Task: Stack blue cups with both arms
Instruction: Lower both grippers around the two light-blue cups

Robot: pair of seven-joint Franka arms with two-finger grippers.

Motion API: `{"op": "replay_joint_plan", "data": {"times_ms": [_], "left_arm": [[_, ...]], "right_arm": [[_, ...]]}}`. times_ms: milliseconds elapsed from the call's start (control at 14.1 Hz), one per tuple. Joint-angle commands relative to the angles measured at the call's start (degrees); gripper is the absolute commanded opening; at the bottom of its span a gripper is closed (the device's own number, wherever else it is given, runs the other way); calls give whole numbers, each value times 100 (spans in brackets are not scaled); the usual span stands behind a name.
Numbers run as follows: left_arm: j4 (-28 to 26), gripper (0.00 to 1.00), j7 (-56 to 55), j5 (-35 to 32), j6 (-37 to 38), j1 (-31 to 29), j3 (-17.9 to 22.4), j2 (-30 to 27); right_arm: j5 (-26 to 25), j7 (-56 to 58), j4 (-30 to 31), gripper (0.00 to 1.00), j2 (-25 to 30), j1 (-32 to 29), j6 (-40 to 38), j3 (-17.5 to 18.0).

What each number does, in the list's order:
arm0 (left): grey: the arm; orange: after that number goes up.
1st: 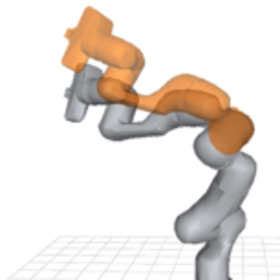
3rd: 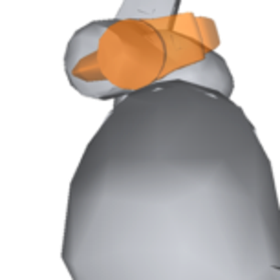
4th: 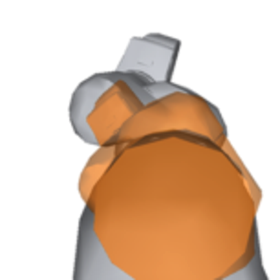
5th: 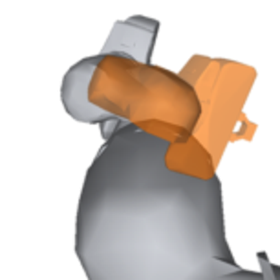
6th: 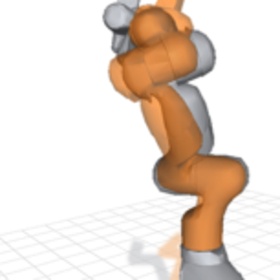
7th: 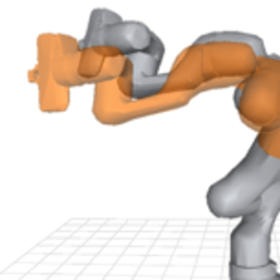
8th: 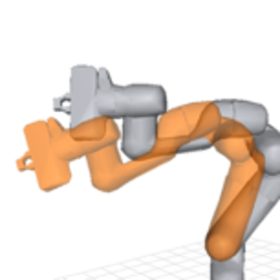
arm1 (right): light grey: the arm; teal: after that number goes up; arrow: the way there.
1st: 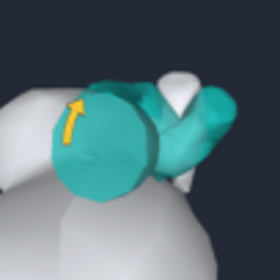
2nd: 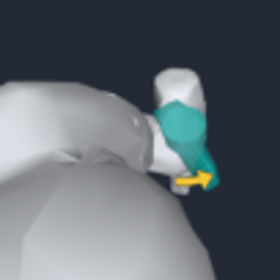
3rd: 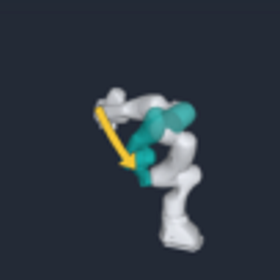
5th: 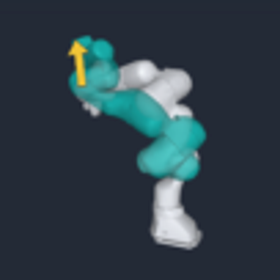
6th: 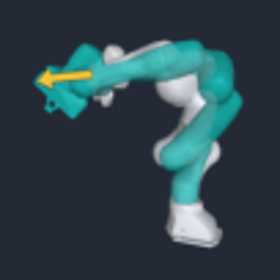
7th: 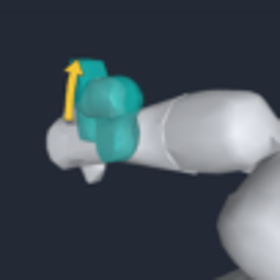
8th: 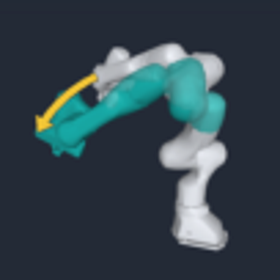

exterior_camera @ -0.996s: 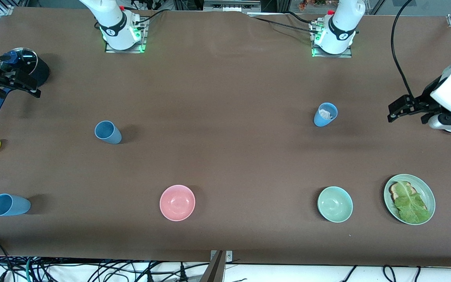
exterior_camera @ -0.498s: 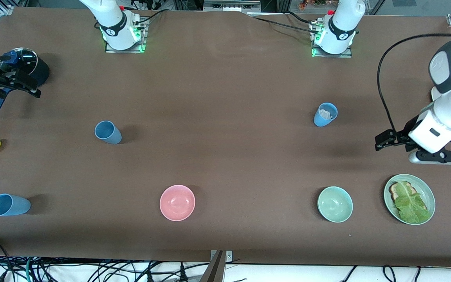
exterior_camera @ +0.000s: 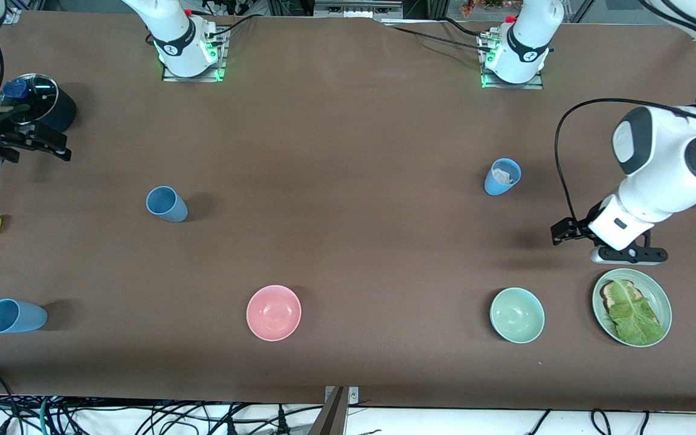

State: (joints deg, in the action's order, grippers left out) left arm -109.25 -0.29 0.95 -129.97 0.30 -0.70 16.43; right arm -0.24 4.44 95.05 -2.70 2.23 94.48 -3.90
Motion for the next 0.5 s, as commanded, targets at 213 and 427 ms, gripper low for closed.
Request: {"op": "replay_joint_plan", "data": {"times_ms": [213,427], "left_arm": [[-1809,100,-165,-130,-1136,49,-17,-886],[-2258,100,-480,-130,-1136,76,-139,-1264]], "right_arm": [[-380,-14,-241,100,-1283,93,114,65],[-345,-66,-14,100,-1846,251,999,73]]}}
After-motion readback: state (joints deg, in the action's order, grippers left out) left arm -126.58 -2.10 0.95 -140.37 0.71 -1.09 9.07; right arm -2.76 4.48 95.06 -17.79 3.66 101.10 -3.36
